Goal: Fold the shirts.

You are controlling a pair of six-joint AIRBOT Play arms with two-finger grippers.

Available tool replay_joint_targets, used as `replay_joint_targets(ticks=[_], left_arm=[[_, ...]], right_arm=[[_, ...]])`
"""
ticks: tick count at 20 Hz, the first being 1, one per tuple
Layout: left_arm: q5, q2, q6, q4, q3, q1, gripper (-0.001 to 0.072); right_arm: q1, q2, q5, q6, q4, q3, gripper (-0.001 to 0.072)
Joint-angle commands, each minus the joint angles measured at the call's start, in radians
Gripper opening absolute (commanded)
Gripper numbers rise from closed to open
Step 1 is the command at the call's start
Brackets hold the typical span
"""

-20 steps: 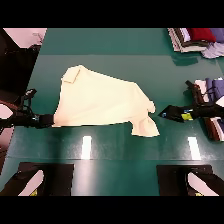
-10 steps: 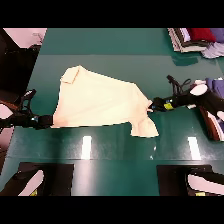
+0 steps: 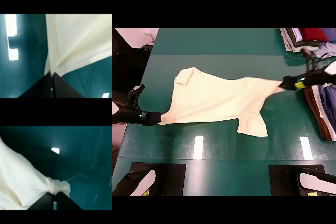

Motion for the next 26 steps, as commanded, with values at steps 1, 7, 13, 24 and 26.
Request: replay_joint_targets(ticks=[1,7,13,24,26], left_arm=[[-0.005,-0.003,0.003,-0.013,0.010,0.001,0.0026],[-0.006,-0.003,0.002,-0.013,0.010,0.001,0.0026],[0.001,-0.003,0.002,-0.013,0.010,0.001,0.0026],[0.022,-0.003,0.002,-0.013,0.010,0.001,0.0028],[0.011,-0.003,0.002,-0.014,0.010,0.001,0.0309]], right_arm=[[-0.043,-0.006,-0.028,0.017,-0.035,0.077,0.0015],[-0.061,-0.194,-0.016,0.017,0.050,0.261,0.0513],[-0.111,-0.175,0.248,-0.004,0.072,0.094,0.0523],[-0.092,-0.233,0.068,-0.121,0.287,-0.220,0.0496],[-0.077,-0.250,0.035,-0.120,0.302,-0.220,0.0448]])
